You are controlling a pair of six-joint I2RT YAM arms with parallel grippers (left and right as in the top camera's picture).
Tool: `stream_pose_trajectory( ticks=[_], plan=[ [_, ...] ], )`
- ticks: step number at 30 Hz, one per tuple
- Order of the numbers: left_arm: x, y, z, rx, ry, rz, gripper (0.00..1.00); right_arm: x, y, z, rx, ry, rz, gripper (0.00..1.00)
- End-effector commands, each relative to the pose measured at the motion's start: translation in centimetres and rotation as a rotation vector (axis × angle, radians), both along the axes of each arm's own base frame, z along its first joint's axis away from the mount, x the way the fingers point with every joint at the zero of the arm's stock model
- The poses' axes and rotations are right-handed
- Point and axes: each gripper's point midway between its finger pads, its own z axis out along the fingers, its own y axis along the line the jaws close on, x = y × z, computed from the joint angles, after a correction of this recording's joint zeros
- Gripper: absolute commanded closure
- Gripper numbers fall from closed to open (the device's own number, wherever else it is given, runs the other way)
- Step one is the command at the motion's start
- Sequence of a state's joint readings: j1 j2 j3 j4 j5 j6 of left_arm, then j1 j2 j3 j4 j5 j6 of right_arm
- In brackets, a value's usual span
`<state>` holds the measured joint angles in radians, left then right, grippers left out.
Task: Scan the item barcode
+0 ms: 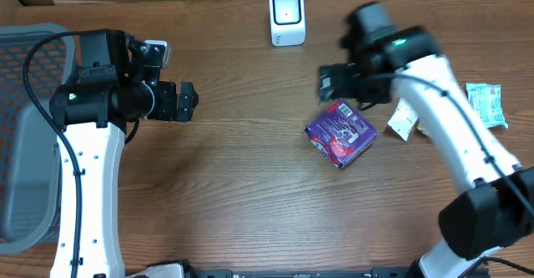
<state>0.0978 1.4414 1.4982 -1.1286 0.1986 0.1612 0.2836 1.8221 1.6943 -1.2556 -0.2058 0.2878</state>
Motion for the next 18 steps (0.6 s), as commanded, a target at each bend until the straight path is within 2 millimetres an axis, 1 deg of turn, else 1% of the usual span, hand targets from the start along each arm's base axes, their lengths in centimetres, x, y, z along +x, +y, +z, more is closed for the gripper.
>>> stream_pose_trajectory(
  ticks=[1, 3, 4, 6, 9, 11, 13, 18],
  plan=[
    [0.1, -0.3, 0.1, 0.002, -0.009, -0.026, 0.00, -1.9, -1.0, -2.6, 0.113, 0.172, -0.149, 0.00],
    [0.1, -0.3, 0.1, 0.002, -0.009, -0.026, 0.00, -3.0, -2.6, -4.9, 0.105, 0.254, -0.260, 0.00],
    [0.1, -0.3, 0.1, 0.002, -0.009, -0.026, 0.00, -3.5, -3.0, -6.0, 0.102, 0.285, -0.303, 0.00],
    [0.1, -0.3, 0.1, 0.002, -0.009, -0.026, 0.00, -4.6, -3.5, -8.0, 0.096, 0.344, -0.376, 0.00],
    [0.1, -0.3, 0.1, 0.002, -0.009, -0.026, 0.00, -5.7, -3.7, -10.2, 0.092, 0.381, -0.426, 0.00],
    [0.1, -0.3, 0.1, 0.002, -0.009, -0.026, 0.00, -6.2, -3.7, -11.0, 0.088, 0.392, -0.433, 0.00],
    [0.1, -0.3, 0.1, 0.002, -0.009, -0.026, 0.00, -6.5, -3.8, -11.3, 0.084, 0.400, -0.434, 0.00],
    [0.1, -0.3, 0.1, 0.002, -0.009, -0.026, 0.00, -6.5, -3.9, -12.0, 0.081, 0.387, -0.431, 0.00]
  ],
)
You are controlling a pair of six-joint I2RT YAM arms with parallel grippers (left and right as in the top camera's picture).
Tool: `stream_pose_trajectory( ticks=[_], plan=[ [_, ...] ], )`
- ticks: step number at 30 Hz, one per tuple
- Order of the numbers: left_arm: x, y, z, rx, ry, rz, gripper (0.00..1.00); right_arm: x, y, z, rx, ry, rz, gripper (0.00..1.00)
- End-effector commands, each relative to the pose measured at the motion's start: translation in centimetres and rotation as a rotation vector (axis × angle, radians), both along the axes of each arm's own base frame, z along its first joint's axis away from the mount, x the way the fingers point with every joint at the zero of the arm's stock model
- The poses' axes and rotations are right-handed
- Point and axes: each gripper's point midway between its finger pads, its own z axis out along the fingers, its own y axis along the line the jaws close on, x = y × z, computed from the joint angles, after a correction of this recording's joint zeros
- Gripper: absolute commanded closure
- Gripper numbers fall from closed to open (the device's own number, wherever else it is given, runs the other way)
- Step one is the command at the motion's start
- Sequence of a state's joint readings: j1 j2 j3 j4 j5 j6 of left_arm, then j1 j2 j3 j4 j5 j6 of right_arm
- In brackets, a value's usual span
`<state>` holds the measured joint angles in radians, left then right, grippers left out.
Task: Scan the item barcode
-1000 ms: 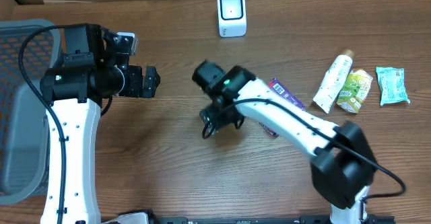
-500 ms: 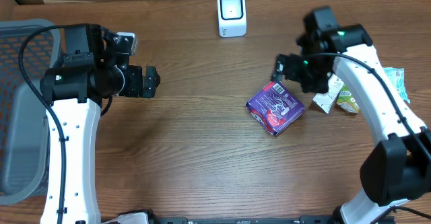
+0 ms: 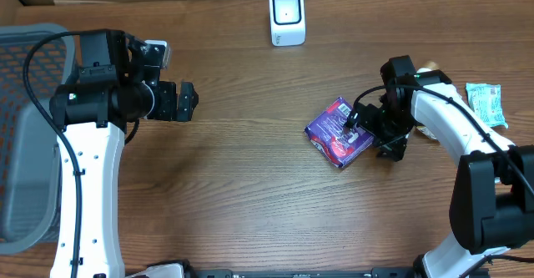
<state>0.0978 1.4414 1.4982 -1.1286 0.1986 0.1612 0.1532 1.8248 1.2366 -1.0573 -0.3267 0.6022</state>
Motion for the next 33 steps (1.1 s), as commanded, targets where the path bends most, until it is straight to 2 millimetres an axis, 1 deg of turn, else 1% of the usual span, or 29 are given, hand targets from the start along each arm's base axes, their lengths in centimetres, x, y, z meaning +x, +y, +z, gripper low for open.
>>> stream_pose_trajectory(
  ticks=[1, 5, 7, 9, 12, 13, 16, 18, 20, 22, 25, 29, 31, 33],
  plan=[
    [0.1, -0.3, 0.1, 0.002, -0.009, -0.026, 0.01, -0.4, 0.2, -0.7, 0.006, 0.010, -0.015, 0.00],
    [0.1, -0.3, 0.1, 0.002, -0.009, -0.026, 0.00, -0.8, 0.2, -1.9, 0.011, 0.009, -0.025, 0.00],
    [0.1, -0.3, 0.1, 0.002, -0.009, -0.026, 0.00, -0.7, 0.5, -2.4, 0.030, -0.010, -0.025, 0.00],
    [0.1, -0.3, 0.1, 0.002, -0.009, -0.026, 0.00, -0.1, 1.0, -2.7, 0.062, -0.042, -0.023, 0.00],
    [0.1, -0.3, 0.1, 0.002, -0.009, -0.026, 0.01, 1.5, 1.8, -2.4, 0.108, -0.123, 0.011, 0.01],
    [0.1, -0.3, 0.1, 0.002, -0.009, -0.026, 0.00, 2.4, 2.2, -2.2, 0.130, -0.178, 0.044, 0.03],
    [0.1, -0.3, 0.1, 0.002, -0.009, -0.026, 0.00, 4.7, 3.3, -1.2, 0.185, -0.334, 0.164, 0.05],
    [0.1, -0.3, 0.1, 0.002, -0.009, -0.026, 0.00, 6.2, 4.4, -0.1, 0.240, -0.473, 0.295, 0.05],
    [0.1, -0.3, 0.1, 0.002, -0.008, -0.026, 0.00, 7.2, 5.3, 0.8, 0.273, -0.595, 0.424, 0.04],
    [0.1, -0.3, 0.1, 0.002, -0.009, -0.026, 0.01, 8.3, 5.6, 1.5, 0.269, -0.685, 0.486, 0.01],
    [0.1, -0.3, 0.1, 0.002, -0.009, -0.026, 0.01, 10.0, 5.8, 2.5, 0.249, -0.803, 0.545, 0.00],
    [0.1, -0.3, 0.1, 0.002, -0.009, -0.026, 0.00, 11.8, 6.0, 3.7, 0.225, -0.911, 0.569, 0.00],
    [0.1, -0.3, 0.1, 0.002, -0.009, -0.026, 0.00, 12.2, 5.8, 4.0, 0.227, -0.914, 0.545, 0.00],
    [0.1, -0.3, 0.1, 0.002, -0.009, -0.026, 0.01, 12.3, 4.7, 4.2, 0.242, -0.845, 0.446, 0.00]
  ],
)
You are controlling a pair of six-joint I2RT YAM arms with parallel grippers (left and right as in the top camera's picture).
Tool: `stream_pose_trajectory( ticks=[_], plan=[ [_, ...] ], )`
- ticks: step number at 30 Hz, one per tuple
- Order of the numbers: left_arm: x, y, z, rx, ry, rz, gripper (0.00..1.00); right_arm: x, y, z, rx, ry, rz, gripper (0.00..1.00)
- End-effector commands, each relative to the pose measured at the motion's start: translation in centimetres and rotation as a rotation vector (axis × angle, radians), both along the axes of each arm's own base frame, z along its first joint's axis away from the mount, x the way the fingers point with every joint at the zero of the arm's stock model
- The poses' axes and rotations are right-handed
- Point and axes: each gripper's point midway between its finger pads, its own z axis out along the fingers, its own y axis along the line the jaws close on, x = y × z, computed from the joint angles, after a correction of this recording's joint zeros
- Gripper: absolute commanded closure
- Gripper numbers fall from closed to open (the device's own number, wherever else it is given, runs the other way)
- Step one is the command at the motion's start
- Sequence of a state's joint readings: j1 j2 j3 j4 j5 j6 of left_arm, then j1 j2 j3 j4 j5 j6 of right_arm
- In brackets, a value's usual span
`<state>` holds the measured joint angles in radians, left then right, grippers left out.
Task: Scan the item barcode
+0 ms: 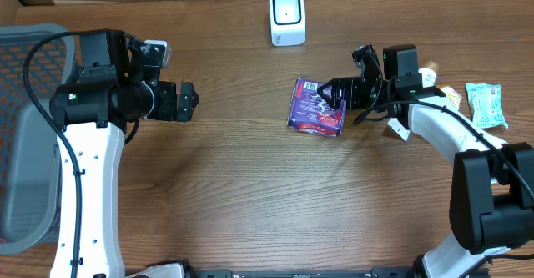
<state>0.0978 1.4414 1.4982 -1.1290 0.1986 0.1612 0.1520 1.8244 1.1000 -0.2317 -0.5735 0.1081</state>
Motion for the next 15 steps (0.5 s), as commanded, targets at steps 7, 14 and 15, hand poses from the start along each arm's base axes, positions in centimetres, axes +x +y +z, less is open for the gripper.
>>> stream_pose_trajectory(
  ticks=[7, 14, 15],
  plan=[
    [0.1, -0.3, 0.1, 0.002, -0.009, -0.026, 0.00, -2.0, -5.6, 0.8, 0.149, 0.392, -0.249, 0.00],
    [0.1, -0.3, 0.1, 0.002, -0.009, -0.026, 0.00, -5.1, -4.8, -2.9, 0.100, 0.500, -0.242, 0.00],
    [0.1, -0.3, 0.1, 0.002, -0.009, -0.026, 0.00, -5.3, -4.4, -3.2, 0.110, 0.503, -0.227, 0.00]
  ],
)
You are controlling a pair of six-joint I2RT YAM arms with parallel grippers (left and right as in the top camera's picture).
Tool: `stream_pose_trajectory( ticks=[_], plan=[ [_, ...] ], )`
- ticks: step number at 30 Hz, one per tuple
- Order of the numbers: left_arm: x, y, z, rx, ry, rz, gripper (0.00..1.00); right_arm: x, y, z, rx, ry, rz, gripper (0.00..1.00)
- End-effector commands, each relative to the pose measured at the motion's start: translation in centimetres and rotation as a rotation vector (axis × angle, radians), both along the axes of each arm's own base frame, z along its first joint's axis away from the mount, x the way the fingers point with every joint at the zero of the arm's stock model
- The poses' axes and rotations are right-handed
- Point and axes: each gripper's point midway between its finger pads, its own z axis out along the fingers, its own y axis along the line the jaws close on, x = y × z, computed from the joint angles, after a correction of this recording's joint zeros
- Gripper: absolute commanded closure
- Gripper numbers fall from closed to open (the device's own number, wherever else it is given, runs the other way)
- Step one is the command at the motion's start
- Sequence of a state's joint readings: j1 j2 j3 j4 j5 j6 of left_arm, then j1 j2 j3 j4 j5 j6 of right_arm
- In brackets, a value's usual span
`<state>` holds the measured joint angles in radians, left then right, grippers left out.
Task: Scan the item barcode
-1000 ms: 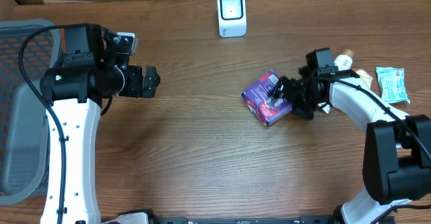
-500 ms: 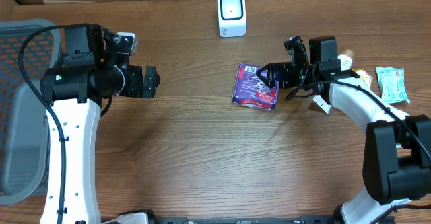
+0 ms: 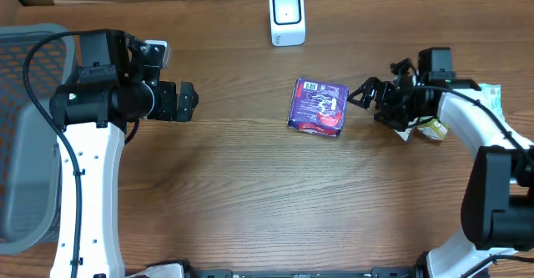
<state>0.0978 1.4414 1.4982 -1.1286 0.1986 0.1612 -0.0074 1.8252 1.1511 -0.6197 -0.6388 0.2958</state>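
Note:
The purple packet (image 3: 317,107) lies flat on the wooden table (image 3: 250,186), right of centre, its white barcode label (image 3: 311,86) facing up at the far edge. The white scanner (image 3: 287,17) stands at the back of the table, beyond the packet. My right gripper (image 3: 365,98) sits just right of the packet, apart from it and open, with nothing between its fingers. My left gripper (image 3: 188,101) hangs over the left part of the table, open and empty, far from the packet.
A grey mesh basket (image 3: 25,144) fills the left edge. A green-and-white packet (image 3: 486,103) lies at the far right. Small white and yellow packets (image 3: 421,128) lie under the right arm. A cardboard wall runs along the back.
My right gripper was against the purple packet's right edge and has drawn back to the right, now clear of it. The packet stays where it was. The left arm is unchanged.
First the packet lay skewed further right and nearer, with my right arm above it. Then my right gripper was low at its right side. Later the packet lay further left and back, barcode up, gripper at its edge. Now the gripper is off it.

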Motion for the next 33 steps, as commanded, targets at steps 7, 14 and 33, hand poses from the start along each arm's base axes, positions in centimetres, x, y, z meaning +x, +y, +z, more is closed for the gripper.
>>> stream_pose_trajectory(
  ticks=[7, 14, 33],
  plan=[
    [0.1, -0.3, 0.1, 0.002, -0.009, -0.026, 0.01, -1.4, 5.2, -3.5, 0.100, 0.086, 0.024, 0.00],
    [0.1, -0.3, 0.1, 0.002, -0.009, -0.026, 0.01, -0.8, 7.0, -5.2, 0.108, 0.146, -0.050, 0.02],
    [0.1, -0.3, 0.1, 0.003, -0.009, -0.026, 0.00, 0.2, 7.0, -4.2, 0.102, 0.077, -0.041, 0.88]
  ],
)
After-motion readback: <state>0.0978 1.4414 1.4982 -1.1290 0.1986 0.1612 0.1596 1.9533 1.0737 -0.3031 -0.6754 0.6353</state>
